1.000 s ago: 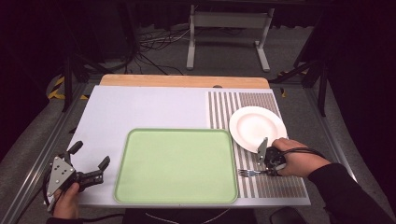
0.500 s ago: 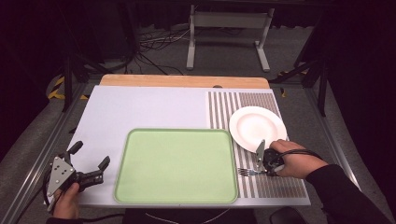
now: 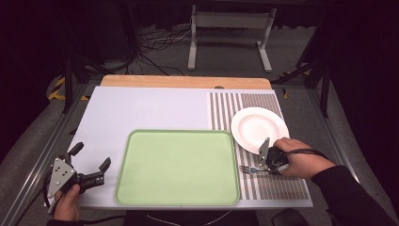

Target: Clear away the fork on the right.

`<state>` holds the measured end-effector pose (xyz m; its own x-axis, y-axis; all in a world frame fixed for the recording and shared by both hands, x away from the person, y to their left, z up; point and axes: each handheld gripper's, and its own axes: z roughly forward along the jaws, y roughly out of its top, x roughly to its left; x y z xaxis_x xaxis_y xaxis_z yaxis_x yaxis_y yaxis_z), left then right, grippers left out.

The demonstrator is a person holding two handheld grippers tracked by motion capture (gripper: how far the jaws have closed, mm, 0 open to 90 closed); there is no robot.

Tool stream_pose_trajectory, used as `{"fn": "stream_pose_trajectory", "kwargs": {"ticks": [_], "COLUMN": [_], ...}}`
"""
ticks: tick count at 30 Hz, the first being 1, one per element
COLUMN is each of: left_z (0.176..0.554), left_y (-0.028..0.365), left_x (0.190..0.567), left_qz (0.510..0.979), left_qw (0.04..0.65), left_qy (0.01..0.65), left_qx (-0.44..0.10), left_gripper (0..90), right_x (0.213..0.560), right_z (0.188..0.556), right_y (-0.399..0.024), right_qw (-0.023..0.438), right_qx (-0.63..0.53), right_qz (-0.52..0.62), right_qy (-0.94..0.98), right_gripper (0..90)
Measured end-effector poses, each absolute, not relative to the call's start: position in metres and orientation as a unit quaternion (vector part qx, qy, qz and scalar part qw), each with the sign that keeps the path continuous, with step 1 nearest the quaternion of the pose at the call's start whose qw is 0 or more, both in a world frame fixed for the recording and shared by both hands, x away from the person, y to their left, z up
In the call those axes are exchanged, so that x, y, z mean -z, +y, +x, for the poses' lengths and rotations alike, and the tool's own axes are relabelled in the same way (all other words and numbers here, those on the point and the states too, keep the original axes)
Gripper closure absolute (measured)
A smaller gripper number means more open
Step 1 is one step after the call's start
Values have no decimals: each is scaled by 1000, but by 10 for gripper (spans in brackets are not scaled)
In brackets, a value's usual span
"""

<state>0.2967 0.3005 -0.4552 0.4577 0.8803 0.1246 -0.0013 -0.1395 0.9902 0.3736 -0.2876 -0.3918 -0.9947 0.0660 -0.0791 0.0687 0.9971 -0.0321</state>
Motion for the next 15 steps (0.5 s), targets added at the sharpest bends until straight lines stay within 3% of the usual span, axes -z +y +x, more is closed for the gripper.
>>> {"fn": "stream_pose_trajectory", "kwargs": {"ticks": [15], "left_z": [297], "left_y": [301], "left_x": [455], "left_qz": [644], "left_qw": [560], "left_qy": [341], "left_qx": [-393], "left_gripper": [0], "right_x": [346], "right_z": [377], "right_y": [-276], "right_qw": [75], "right_qx": [-25], "right_qz": [52], "right_qy": [996], "right_gripper": [777]}}
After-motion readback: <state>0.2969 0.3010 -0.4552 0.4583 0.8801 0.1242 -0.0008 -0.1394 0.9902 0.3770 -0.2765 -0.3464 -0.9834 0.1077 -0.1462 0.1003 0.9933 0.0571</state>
